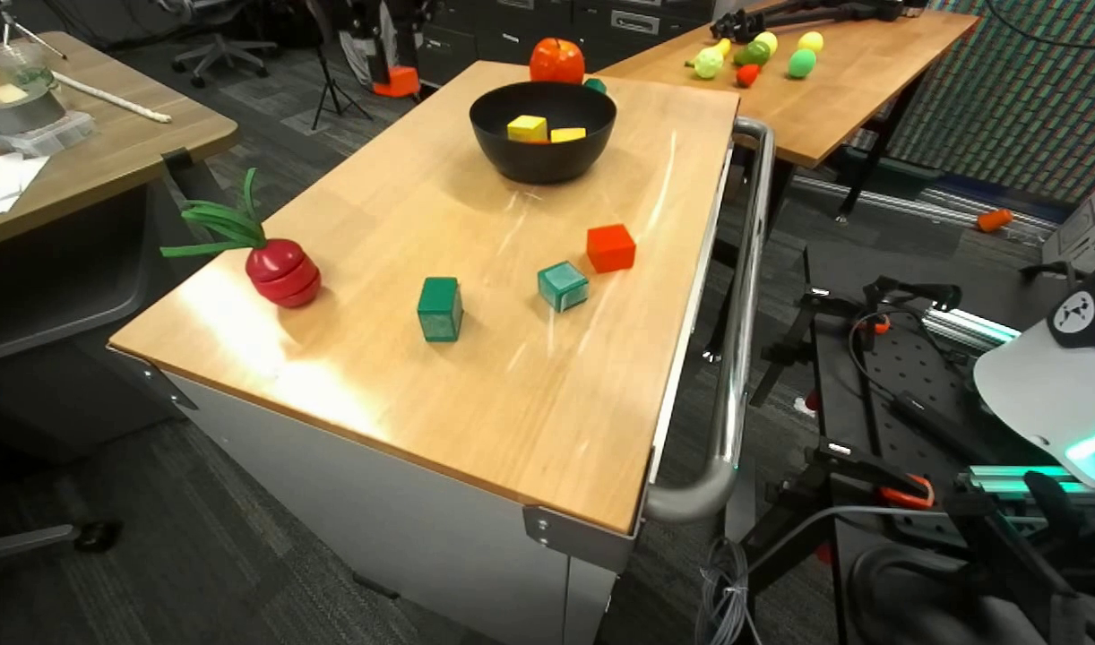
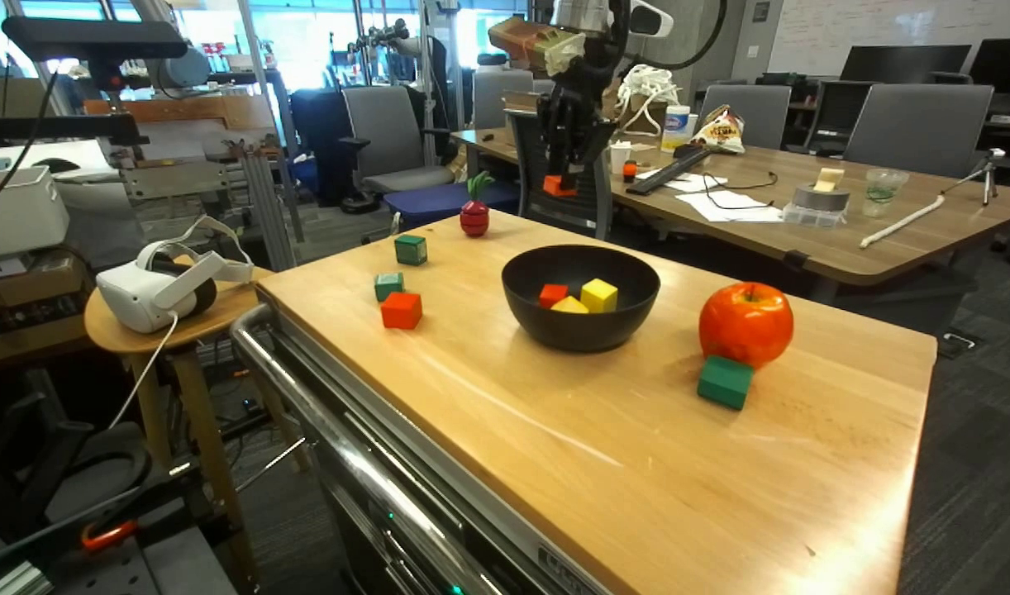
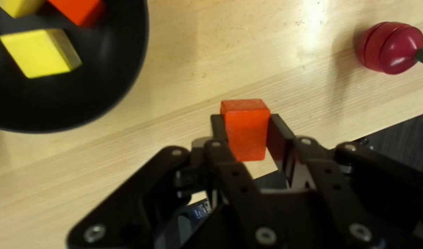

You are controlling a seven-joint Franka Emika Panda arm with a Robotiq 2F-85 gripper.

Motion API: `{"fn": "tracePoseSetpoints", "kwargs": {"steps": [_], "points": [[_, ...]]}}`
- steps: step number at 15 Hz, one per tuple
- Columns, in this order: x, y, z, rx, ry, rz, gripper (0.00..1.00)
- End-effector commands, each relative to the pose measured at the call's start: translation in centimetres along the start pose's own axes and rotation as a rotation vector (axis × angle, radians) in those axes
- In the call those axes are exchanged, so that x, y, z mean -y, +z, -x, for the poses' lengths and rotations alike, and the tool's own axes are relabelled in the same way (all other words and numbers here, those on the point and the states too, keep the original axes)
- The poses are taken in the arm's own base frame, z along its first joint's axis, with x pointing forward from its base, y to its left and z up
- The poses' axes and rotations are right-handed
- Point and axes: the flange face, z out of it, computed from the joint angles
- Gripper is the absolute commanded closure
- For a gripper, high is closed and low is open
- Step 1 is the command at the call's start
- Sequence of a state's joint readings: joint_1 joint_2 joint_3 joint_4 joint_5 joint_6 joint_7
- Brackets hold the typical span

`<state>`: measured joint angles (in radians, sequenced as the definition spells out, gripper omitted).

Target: Put all the blocks and the beetroot in the bowl then move the apple to the left

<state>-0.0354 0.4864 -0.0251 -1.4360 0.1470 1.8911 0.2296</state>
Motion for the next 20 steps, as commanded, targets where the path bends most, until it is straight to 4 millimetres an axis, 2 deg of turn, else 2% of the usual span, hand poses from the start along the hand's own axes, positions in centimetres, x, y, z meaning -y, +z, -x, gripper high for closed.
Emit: {"fn": "tracePoseSetpoints", "kwargs": {"steps": [1,5,8,10,13,14,15,16,20], "points": [[-4.5,-2.2,4.9,0.044,0.186,-0.070,0.92],[-9.0,0.4,7.8,0.097,0.386,-0.134,0.92],[-11.3,2.4,8.9,0.114,0.525,-0.195,0.92],[-11.9,2.6,8.6,0.045,0.564,-0.270,0.91],[-11.7,1.6,8.1,-0.114,0.525,-0.303,0.91],[-11.7,1.2,8.0,-0.136,0.516,-0.287,0.79],[-11.6,1.0,8.0,-0.145,0.516,-0.278,0.42],[-11.4,0.7,8.1,-0.138,0.516,-0.258,0.42],[-10.5,-1.3,9.1,-0.097,0.478,-0.209,0.12]]}}
